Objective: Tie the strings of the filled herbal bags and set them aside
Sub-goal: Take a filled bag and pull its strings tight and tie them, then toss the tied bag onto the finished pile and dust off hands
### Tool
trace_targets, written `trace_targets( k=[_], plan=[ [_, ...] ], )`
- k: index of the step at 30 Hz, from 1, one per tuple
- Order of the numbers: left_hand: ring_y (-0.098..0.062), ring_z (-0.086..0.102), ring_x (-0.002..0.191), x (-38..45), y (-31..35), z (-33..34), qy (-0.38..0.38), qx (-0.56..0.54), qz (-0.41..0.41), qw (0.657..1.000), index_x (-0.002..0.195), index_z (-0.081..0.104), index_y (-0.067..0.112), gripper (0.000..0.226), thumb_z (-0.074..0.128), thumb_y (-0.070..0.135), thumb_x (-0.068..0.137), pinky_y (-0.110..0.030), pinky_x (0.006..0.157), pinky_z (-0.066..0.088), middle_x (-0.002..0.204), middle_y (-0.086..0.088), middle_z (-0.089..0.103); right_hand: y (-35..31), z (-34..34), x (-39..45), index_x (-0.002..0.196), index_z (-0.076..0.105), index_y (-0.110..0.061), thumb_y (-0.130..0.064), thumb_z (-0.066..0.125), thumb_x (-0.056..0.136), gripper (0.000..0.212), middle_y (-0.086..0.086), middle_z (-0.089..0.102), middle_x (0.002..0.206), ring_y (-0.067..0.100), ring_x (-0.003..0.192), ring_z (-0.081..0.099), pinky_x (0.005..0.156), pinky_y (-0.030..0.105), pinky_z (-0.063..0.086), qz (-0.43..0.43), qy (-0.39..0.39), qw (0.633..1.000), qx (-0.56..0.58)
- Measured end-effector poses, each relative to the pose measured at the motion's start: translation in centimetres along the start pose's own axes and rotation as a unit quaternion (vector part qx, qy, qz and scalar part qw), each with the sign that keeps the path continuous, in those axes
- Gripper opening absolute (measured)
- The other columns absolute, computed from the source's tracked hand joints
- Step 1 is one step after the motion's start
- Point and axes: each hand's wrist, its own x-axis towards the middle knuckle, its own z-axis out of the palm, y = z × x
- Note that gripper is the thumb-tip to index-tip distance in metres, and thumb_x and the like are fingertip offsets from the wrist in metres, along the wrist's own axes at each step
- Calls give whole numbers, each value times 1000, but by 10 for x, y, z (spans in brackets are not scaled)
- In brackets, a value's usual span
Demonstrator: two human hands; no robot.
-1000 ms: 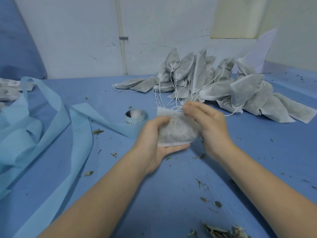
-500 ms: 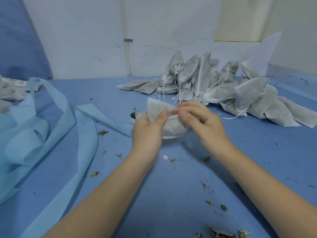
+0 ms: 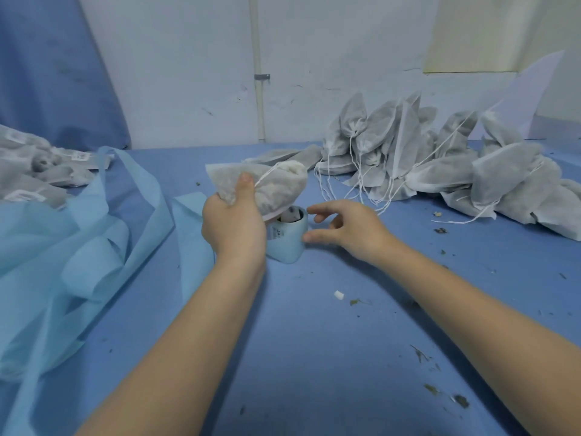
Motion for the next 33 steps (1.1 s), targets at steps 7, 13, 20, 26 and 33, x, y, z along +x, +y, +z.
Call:
trace_targets(
  k=[7,13,20,26,33],
  plan=[
    [-30,65,96,9,-6,-1,25,17,11,999,93,67,10,28,60,37,87,-45,87,53,95,-7,70,-10,14,10,123,63,-28,-36,84,68,60,-7,52,102,-8,69,43,76,16,34,-68,-20,997,-13],
    [-29,63,97,11,-9,-1,27,64,25,997,100,65,7,36,57,40,89,-43,88,51,98,-7,68,-12,24,11,103,49,-21,-32,82,68,49,-14,53,81,-4,67,47,56,8,37,-40,-9,999,-14],
    [-20,49,84,1,-15,3,-5,155,57,986,98,54,10,31,53,41,92,-24,64,30,80,5,51,-13,27,-2,106,48,-22,-45,85,64,61,-18,56,88,-7,76,52,61,4,39,-12,24,999,19],
    [-20,42,83,-1,-16,3,2,179,75,981,103,52,7,34,50,39,94,-21,59,23,90,-1,49,-12,18,-16,120,52,-22,-35,87,65,66,-17,59,94,-2,72,57,73,17,44,29,13,996,78],
    [-21,41,83,-2,-16,3,11,181,56,982,102,50,8,33,50,40,95,-20,58,23,91,-2,48,-6,16,-25,101,70,-21,-20,83,72,32,-5,71,89,1,76,63,80,9,45,17,69,993,91]
  ],
)
